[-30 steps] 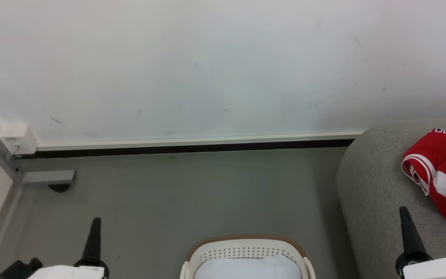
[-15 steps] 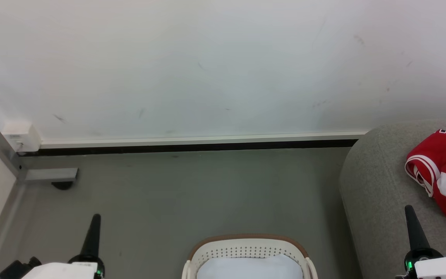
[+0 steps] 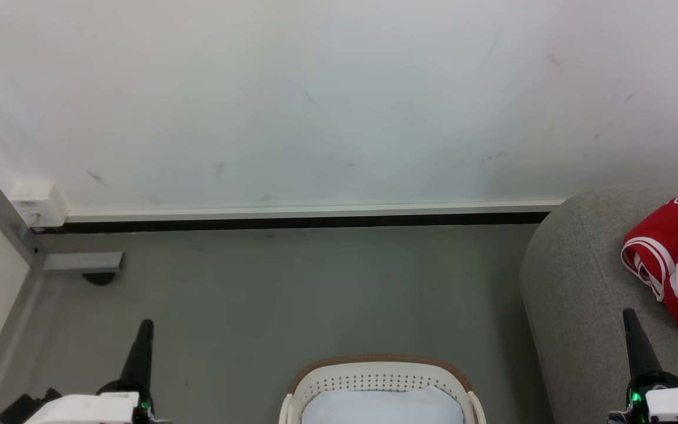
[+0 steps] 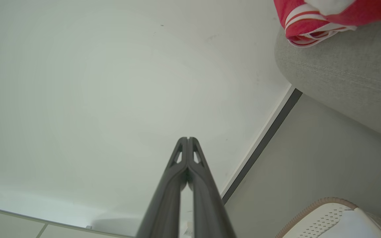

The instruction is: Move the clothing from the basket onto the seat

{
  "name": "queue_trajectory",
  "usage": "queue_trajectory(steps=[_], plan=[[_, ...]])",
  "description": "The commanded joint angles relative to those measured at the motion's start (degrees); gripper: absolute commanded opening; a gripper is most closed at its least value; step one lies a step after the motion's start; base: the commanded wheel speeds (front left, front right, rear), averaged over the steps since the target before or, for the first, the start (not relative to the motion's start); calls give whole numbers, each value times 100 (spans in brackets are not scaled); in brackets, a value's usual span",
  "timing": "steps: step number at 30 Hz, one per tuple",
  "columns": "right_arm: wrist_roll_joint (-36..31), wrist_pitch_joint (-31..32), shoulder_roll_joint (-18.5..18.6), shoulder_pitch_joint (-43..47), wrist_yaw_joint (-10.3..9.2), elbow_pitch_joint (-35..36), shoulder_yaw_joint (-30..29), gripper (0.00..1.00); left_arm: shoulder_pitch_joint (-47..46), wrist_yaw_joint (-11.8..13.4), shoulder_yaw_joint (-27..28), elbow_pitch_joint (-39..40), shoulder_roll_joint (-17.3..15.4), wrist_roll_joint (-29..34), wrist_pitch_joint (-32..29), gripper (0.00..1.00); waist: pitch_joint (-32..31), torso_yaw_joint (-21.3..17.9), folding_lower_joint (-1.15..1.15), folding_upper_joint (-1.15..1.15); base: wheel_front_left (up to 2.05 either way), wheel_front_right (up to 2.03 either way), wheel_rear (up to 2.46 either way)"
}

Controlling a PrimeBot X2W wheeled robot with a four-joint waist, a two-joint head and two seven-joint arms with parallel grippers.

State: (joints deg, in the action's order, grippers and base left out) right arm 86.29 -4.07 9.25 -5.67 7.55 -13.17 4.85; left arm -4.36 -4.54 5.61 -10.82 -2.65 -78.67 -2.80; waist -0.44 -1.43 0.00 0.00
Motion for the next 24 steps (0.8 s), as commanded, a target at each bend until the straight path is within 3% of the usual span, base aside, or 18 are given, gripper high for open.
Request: queue_trajectory(steps=[1,24], plan=[[201,28,80,-83,-9,1,-17,0,-94,7,43,42,-37,-167,-51,0,2,9,0,0,0,0,0],[1298,81,257,-127,-11,3,53,0,-170,45,95,58,-38,-1077,-296,0,26,102,0,0,0,0,0]])
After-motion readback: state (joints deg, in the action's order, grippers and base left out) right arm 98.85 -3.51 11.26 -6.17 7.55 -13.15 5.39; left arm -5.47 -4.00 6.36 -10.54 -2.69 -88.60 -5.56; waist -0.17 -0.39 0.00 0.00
